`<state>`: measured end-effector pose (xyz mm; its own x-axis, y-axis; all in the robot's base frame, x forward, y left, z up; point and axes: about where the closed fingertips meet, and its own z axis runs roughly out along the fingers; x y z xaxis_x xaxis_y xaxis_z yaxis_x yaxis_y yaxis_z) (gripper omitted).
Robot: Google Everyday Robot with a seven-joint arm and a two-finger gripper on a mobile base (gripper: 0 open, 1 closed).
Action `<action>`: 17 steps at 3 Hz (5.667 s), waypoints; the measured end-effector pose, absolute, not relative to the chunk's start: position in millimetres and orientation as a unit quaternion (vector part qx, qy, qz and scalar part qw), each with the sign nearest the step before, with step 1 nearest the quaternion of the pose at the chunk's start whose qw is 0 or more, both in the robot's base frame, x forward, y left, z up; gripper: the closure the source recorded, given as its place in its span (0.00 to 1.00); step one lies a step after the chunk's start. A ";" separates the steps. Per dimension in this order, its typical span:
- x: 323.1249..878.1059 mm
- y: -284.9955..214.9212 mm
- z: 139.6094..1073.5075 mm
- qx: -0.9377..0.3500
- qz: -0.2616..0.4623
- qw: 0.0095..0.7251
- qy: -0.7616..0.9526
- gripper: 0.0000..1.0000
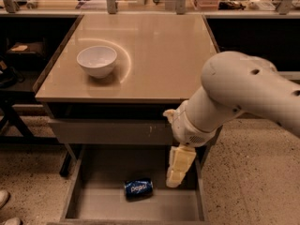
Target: Pick pepsi can from middle drawer and place on counter
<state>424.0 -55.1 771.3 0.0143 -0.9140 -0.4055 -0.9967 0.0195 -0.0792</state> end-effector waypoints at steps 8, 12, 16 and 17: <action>415.1 21.5 558.5 -0.691 0.187 0.159 0.680 0.00; 461.5 12.7 464.0 -0.712 0.168 0.211 0.648 0.00; 459.5 47.7 374.3 -0.693 0.232 0.238 0.640 0.00; 459.1 47.6 371.9 -0.693 0.231 0.236 0.640 0.00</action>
Offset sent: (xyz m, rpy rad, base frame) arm -0.0025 0.0908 -0.1272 0.0599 0.0571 0.0278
